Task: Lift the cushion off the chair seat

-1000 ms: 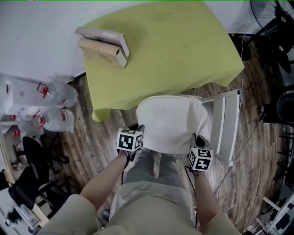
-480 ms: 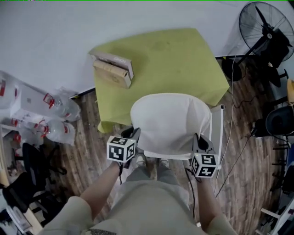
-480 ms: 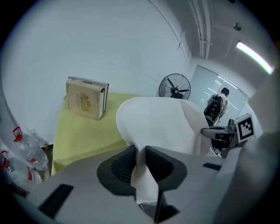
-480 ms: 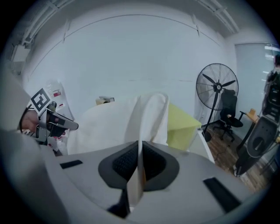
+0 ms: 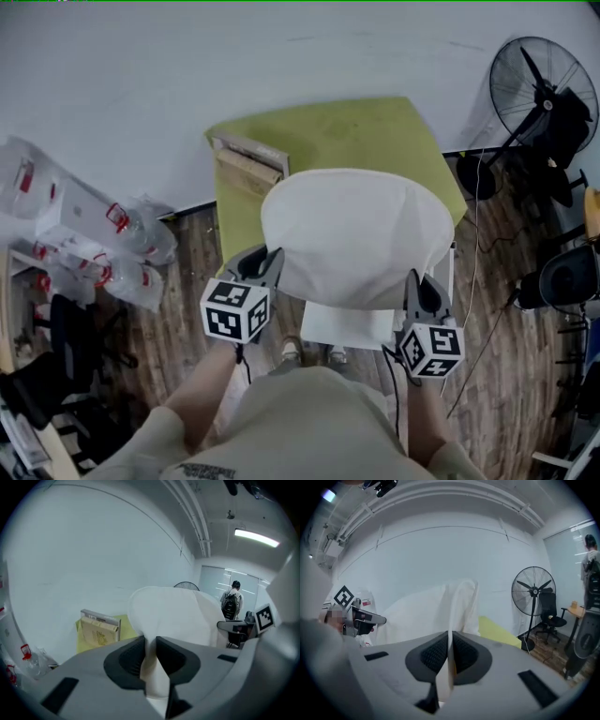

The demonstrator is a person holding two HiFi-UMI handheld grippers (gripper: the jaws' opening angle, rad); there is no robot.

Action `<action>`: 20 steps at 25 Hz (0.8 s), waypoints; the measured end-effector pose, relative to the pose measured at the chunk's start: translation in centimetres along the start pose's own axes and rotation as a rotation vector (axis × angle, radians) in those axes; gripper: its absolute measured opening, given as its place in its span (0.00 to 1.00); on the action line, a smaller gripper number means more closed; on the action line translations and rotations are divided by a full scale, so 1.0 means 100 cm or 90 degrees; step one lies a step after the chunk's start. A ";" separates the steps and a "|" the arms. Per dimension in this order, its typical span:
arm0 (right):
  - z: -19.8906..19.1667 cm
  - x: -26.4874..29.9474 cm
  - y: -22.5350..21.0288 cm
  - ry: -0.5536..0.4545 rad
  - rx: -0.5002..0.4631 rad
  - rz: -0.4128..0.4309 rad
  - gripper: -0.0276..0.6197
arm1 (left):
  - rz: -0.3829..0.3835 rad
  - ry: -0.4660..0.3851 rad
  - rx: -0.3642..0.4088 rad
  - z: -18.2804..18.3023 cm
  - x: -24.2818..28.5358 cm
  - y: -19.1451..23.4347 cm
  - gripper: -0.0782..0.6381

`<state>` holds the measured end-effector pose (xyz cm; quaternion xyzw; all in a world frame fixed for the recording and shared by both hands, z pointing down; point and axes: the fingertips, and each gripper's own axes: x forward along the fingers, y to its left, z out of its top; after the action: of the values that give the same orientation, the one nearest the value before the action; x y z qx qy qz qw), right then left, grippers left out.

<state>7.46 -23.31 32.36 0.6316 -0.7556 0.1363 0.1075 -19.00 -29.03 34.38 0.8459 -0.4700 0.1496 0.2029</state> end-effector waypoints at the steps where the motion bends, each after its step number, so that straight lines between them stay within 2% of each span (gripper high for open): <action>1: 0.011 -0.003 0.002 -0.015 -0.005 0.002 0.08 | 0.002 -0.016 0.008 0.011 -0.007 -0.001 0.23; 10: 0.100 -0.019 0.029 -0.127 -0.028 0.045 0.08 | 0.035 -0.147 0.039 0.083 -0.057 0.003 0.23; 14: 0.129 -0.025 0.036 -0.163 -0.045 0.059 0.08 | 0.040 -0.187 0.041 0.106 -0.073 0.003 0.23; 20: 0.157 -0.028 0.038 -0.197 -0.037 0.100 0.08 | 0.049 -0.231 0.050 0.131 -0.091 0.000 0.23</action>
<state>4.36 -25.41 16.40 0.5809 -0.8136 0.0232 -0.0031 -22.84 -28.63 18.93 0.8476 -0.5249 0.0210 0.0756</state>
